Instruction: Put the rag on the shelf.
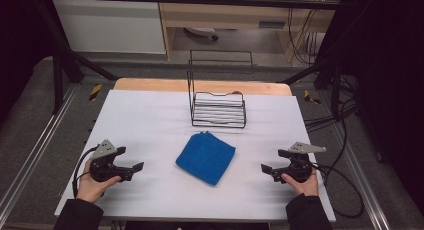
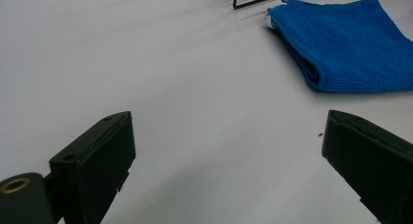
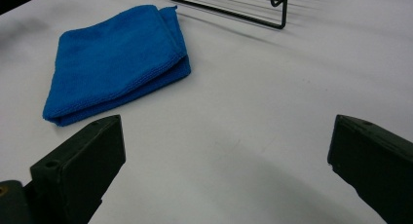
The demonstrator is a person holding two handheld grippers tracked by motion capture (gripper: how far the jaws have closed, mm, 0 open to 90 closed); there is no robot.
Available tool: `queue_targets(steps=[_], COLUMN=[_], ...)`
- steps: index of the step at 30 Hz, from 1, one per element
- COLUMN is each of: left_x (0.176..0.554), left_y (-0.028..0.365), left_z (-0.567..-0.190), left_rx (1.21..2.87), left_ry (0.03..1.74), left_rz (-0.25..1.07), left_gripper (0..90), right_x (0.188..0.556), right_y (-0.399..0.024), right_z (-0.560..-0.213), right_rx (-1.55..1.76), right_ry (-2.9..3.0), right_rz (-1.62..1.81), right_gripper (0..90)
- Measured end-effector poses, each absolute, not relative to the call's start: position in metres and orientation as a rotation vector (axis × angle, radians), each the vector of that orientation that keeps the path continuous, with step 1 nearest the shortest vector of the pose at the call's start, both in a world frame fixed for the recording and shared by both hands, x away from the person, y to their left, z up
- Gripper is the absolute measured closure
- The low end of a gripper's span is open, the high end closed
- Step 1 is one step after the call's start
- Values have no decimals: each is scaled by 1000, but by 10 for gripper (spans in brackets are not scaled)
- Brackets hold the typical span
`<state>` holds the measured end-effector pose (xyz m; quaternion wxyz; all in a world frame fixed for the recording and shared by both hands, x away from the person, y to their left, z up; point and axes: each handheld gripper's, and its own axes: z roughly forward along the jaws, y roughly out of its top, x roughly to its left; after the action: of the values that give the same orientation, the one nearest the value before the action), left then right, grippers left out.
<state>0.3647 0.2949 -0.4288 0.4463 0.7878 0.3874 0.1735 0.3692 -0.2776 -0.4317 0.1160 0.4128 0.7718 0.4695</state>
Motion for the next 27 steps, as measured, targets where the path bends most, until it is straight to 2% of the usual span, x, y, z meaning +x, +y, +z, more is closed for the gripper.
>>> queue_targets(steps=[20,27], left_x=[364,365], left_y=[294,295], left_z=[-431,-431], left_rx=[1967,1964], left_ry=[970,976], left_rz=[451,455], left_gripper=[55,55], right_x=[369,366], right_y=[-251,-222], right_z=[-430,-426], right_rx=[1166,1094], right_ry=[2322,2373], right_rz=[1329,1328], right_gripper=[18,62])
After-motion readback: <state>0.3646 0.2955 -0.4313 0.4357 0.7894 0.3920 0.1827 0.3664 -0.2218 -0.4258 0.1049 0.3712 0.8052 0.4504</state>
